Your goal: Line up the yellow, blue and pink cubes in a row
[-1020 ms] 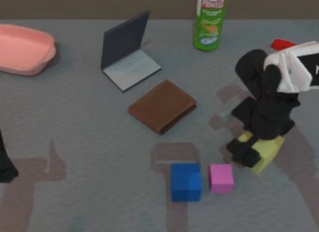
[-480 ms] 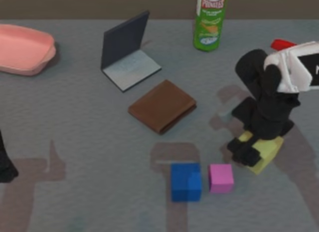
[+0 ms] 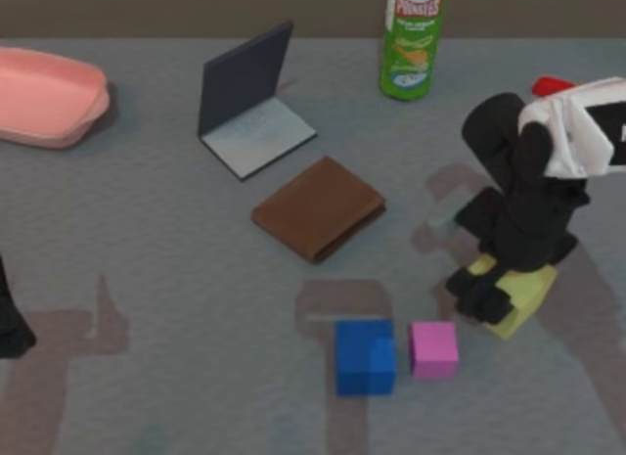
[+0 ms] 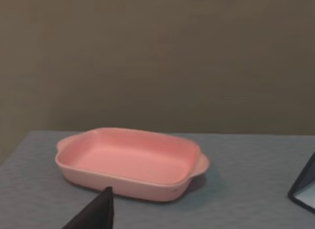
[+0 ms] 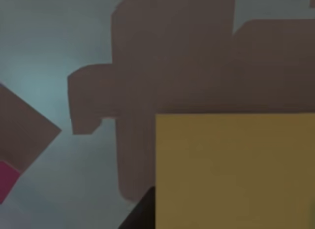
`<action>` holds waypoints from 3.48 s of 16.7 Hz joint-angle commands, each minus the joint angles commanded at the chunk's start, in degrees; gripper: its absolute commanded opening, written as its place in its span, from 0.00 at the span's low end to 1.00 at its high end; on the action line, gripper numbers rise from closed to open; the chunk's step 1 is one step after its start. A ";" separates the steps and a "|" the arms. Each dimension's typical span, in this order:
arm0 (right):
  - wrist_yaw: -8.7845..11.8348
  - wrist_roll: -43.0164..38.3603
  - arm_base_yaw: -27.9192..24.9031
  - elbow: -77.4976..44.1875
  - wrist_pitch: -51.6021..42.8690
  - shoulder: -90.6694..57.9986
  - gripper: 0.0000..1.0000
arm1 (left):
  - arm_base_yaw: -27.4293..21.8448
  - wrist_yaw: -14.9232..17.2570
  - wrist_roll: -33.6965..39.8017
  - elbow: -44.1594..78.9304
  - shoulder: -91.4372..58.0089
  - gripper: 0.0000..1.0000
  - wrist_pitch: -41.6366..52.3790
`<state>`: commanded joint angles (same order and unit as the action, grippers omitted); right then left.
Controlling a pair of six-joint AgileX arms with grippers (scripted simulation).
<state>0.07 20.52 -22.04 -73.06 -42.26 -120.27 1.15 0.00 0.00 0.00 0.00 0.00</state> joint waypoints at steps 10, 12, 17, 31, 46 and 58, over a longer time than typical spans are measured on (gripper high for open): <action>0.03 0.21 -0.51 -6.47 -13.14 6.61 0.00 | 0.00 0.00 0.00 0.00 0.00 1.00 0.00; 0.04 0.02 -0.29 -6.41 -13.04 6.35 0.00 | 0.00 0.00 0.00 0.00 0.00 1.00 0.00; -0.04 -9.26 -4.61 -13.97 -16.48 1.80 0.00 | 0.00 0.00 0.00 0.00 0.00 1.00 0.00; -0.71 -71.91 -30.92 -53.76 -34.91 -20.17 0.00 | 0.00 0.00 0.00 0.00 0.00 1.00 0.00; -0.78 -77.19 -33.58 -48.22 -25.40 -22.89 0.00 | 0.00 0.00 0.00 0.00 0.00 1.00 0.00; -0.91 -77.33 -33.71 -45.02 -21.92 -23.50 0.45 | 0.00 0.00 0.00 0.00 0.00 1.00 0.00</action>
<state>-0.84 -56.80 -55.75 -118.08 -64.18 -143.77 1.15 0.00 0.00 0.00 0.00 0.00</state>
